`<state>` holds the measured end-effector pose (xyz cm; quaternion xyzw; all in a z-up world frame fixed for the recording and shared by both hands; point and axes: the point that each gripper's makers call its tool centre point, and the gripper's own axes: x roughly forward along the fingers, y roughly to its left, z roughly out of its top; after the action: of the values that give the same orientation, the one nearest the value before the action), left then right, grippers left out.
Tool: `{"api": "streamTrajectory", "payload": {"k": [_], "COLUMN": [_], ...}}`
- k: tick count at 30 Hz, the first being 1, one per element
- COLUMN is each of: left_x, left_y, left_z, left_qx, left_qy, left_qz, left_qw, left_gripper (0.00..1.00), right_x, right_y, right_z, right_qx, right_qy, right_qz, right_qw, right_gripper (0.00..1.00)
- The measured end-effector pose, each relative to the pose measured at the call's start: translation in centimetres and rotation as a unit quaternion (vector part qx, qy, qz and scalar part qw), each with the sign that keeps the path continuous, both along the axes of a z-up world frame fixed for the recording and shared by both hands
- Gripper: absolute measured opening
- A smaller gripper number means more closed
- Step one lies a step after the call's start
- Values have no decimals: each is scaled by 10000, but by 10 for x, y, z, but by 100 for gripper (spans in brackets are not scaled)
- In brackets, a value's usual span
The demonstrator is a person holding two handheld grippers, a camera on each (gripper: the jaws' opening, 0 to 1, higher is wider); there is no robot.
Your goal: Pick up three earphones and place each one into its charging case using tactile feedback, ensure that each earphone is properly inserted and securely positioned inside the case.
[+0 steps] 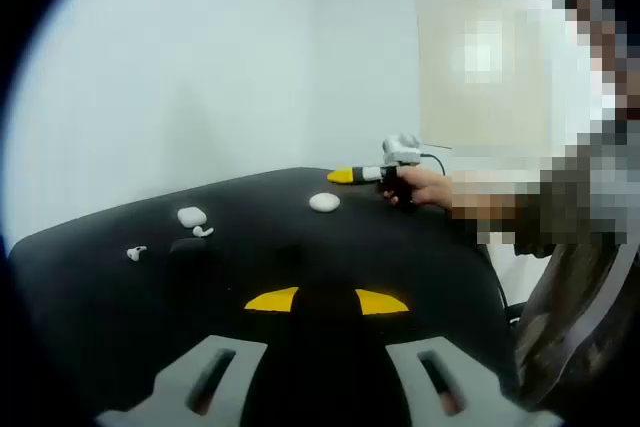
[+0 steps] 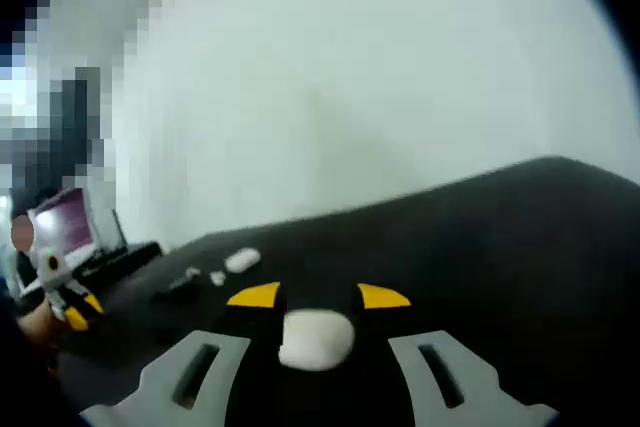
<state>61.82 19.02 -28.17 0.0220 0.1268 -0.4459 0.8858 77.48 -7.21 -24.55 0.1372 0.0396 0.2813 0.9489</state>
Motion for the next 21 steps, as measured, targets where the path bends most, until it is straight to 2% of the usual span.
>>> {"api": "streamTrajectory", "payload": {"k": [2,5,7,10,12,15,18,21], "left_x": [5,17,26,34,40,46,52,60], "left_y": [6,23,35,49,57,61,59,52], "left_z": [2,3,4,6,5,2,1,1], "left_qx": [-38,-68,-184,-541,-602,-562,-534,-474], "left_qy": [-15,-13,27,185,241,279,364,419], "left_qz": [85,384,628,881,1029,1139,1167,1183], "left_qw": [10000,9992,9979,9945,9926,9915,9911,9910], "left_gripper": [18,18,18,19,19,19,19,20], "right_x": [-14,-28,-30,-29,-29,-31,-26,-19], "right_y": [26,64,83,107,121,145,165,178], "right_z": [18,37,48,58,52,33,7,-5], "right_qx": [136,-164,-274,-115,-103,-227,-659,-690], "right_qy": [-186,-653,-932,-1065,-924,-727,-527,-336], "right_qz": [451,886,1078,1320,1492,1803,1980,2091], "right_qw": [9987,9938,9894,9854,9844,9807,9766,9749], "right_gripper": [30,31,33,38,39,39,39,39]}}
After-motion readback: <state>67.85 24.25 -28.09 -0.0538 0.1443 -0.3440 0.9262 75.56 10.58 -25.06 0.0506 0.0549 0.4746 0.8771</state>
